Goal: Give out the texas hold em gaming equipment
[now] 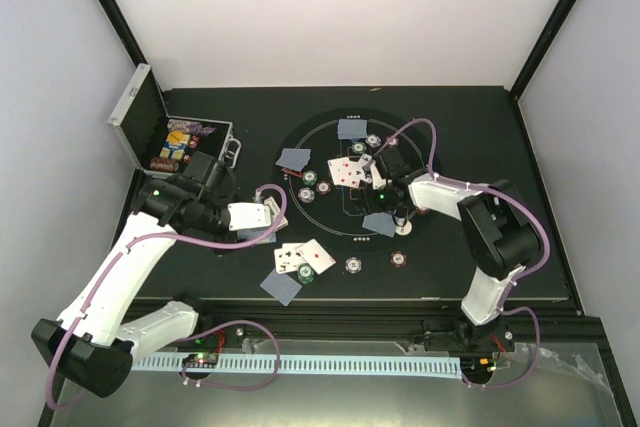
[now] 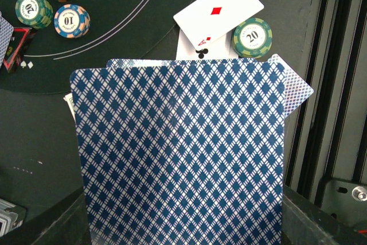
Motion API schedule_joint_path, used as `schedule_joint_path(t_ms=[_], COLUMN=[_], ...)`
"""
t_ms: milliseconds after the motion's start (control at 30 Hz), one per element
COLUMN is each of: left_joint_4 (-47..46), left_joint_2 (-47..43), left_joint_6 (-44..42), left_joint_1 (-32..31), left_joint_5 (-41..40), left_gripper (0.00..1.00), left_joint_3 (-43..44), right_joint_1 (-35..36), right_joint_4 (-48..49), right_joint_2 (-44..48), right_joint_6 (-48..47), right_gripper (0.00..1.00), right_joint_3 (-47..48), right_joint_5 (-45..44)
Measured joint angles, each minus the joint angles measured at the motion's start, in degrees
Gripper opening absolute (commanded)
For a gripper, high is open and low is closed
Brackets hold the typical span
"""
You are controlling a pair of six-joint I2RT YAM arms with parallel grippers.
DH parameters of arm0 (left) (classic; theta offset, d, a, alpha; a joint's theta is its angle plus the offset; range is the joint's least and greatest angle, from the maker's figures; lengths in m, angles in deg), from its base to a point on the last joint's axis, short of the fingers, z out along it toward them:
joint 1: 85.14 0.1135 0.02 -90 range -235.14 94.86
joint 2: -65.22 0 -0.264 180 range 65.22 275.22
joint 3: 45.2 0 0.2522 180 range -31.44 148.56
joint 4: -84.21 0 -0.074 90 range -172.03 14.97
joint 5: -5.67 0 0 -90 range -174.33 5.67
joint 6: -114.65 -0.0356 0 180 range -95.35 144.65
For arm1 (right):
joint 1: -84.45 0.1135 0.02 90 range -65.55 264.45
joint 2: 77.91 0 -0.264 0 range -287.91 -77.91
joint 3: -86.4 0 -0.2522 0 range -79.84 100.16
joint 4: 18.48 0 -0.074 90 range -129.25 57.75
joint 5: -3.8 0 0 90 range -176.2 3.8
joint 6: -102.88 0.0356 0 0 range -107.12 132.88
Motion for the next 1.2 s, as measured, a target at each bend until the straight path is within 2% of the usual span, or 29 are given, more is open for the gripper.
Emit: schedule_joint_path(t_ms=[233,367,533,767,967,1200], left_joint_4=[0.00,0.00,0.02,-0.07,-0.17,-0.46], left_joint_2=[-0.48,-0.72,-0.72,-0.98,-1.38,-1.44], left_joint_6=[0.00,0.00,0.00,0.00,0.00,-0.02], left_joint_1=[0.00,0.00,0.00,0.00,0.00,0.00], left_joint_5=[0.02,0.02,0.02,0.02,0.02,0.02], left_gripper=[0.02,0.02,0.01,0.02,0.02,0.02], left_joint_3=[0.00,0.00,0.00,-0.22,-0.70,-0.96], right_joint_1=[2.47,2.82,3.15,2.75,2.69,2.64], right_joint_4=[-0.57,-1.40,-2.54,-7.76,-8.55,-9.18], right_joint_2=[3.67,4.74,4.76,4.74,4.42,4.44], right_joint_6=[1.86,2.32,2.21,0.48,-1.44,-1.68], right_gripper=[0.61,0.65,0.72,0.76,0.76,0.71], right_joint_3=[-3.96,-4.90,-4.59,-0.33,6.38,6.51], right_joint_5=[-0.02,-0.83,-4.22,-11.30,-13.57,-13.29])
